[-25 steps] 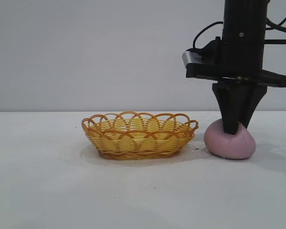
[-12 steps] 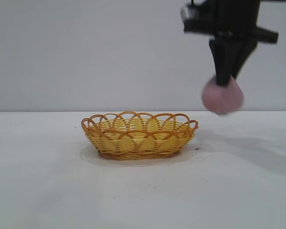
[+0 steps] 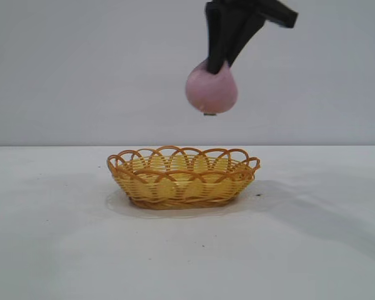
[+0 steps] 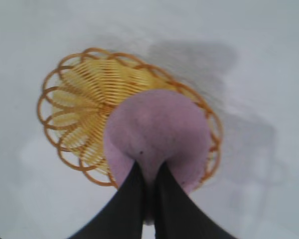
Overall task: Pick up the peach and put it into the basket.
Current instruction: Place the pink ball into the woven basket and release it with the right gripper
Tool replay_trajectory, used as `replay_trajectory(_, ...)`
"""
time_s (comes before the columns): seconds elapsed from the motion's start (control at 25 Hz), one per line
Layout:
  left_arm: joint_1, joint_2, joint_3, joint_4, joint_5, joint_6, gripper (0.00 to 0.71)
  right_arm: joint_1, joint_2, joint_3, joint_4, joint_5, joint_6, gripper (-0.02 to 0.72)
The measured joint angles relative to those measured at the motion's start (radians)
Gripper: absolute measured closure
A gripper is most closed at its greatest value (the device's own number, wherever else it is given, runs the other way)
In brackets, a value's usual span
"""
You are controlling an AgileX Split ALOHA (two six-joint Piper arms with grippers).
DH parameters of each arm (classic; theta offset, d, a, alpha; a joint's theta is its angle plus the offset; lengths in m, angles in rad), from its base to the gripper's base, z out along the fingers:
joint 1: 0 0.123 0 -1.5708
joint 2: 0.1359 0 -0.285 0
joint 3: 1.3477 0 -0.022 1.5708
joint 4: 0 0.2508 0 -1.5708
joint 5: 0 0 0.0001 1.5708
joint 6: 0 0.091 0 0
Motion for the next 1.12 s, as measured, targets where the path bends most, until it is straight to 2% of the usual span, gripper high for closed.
replay_trajectory(0.32, 0.000, 0.000, 0.000, 0.000, 0.000, 0.000, 0.303, 0.024, 0.102, 0.000, 0.010, -0.027, 0.000, 0.703)
replay_trajectory(0.36, 0.000, 0.000, 0.000, 0.000, 0.000, 0.000, 0.303, 0.024, 0.110, 0.000, 0.010, -0.027, 0.000, 0.650)
replay_trajectory(0.44, 0.000, 0.000, 0.000, 0.000, 0.000, 0.000, 0.303, 0.024, 0.119, 0.000, 0.013, -0.031, 0.000, 0.650)
replay_trajectory(0.48, 0.000, 0.000, 0.000, 0.000, 0.000, 0.000, 0.303, 0.024, 0.123, 0.000, 0.015, -0.031, 0.000, 0.582)
replay_trajectory(0.64, 0.000, 0.000, 0.000, 0.000, 0.000, 0.000, 0.303, 0.024, 0.126, 0.000, 0.021, -0.032, 0.000, 0.456)
replay_trajectory(0.88, 0.000, 0.000, 0.000, 0.000, 0.000, 0.000, 0.303, 0.022, 0.126, -0.009, 0.021, -0.030, 0.000, 0.466)
replay_trajectory(1.12, 0.000, 0.000, 0.000, 0.000, 0.000, 0.000, 0.303, -0.023, 0.122, -0.078, -0.002, 0.011, 0.000, 0.466)
